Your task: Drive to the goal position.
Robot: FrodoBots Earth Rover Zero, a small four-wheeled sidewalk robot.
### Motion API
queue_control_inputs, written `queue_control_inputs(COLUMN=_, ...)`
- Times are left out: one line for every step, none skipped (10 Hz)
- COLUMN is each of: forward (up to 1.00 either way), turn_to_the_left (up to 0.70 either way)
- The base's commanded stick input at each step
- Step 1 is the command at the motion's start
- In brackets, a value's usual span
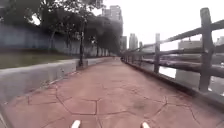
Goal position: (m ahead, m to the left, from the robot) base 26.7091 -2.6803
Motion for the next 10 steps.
queue_control_inputs(forward=0.70, turn_to_the_left=0.00)
queue_control_inputs(forward=0.70, turn_to_the_left=0.00)
queue_control_inputs(forward=0.70, turn_to_the_left=0.00)
queue_control_inputs(forward=0.70, turn_to_the_left=0.00)
queue_control_inputs(forward=0.70, turn_to_the_left=0.00)
queue_control_inputs(forward=0.70, turn_to_the_left=0.00)
queue_control_inputs(forward=0.70, turn_to_the_left=0.00)
queue_control_inputs(forward=0.70, turn_to_the_left=0.00)
queue_control_inputs(forward=0.70, turn_to_the_left=0.00)
queue_control_inputs(forward=0.70, turn_to_the_left=0.00)
